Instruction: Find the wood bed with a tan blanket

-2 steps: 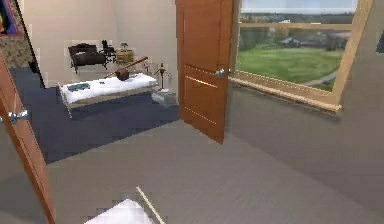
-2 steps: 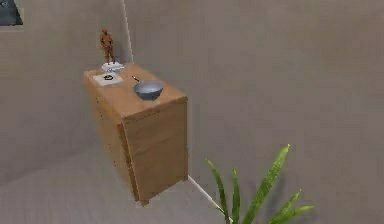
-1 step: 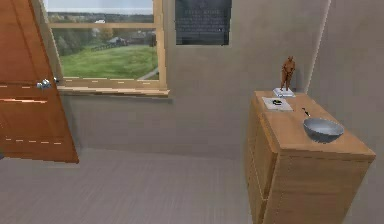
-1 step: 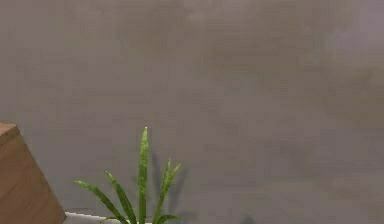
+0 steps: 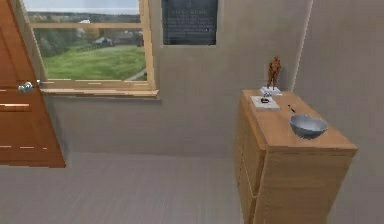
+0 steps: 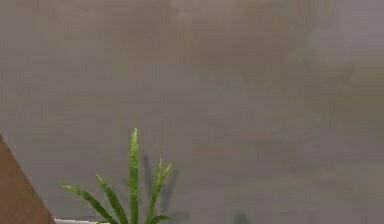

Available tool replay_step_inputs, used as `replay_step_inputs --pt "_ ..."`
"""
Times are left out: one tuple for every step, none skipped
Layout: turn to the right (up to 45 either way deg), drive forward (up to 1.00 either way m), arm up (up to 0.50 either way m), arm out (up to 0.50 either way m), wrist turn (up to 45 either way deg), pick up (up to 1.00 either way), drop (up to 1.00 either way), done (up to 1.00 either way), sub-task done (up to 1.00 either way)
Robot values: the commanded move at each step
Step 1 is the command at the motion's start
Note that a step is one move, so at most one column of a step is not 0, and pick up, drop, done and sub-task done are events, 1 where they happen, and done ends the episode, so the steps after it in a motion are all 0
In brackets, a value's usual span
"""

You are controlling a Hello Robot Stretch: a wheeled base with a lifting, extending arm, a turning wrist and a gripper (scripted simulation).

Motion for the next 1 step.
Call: replay_step_inputs --pt "0.0 0.45 0.00 0.00 0.0 0.00 0.00 0.00 0.00"
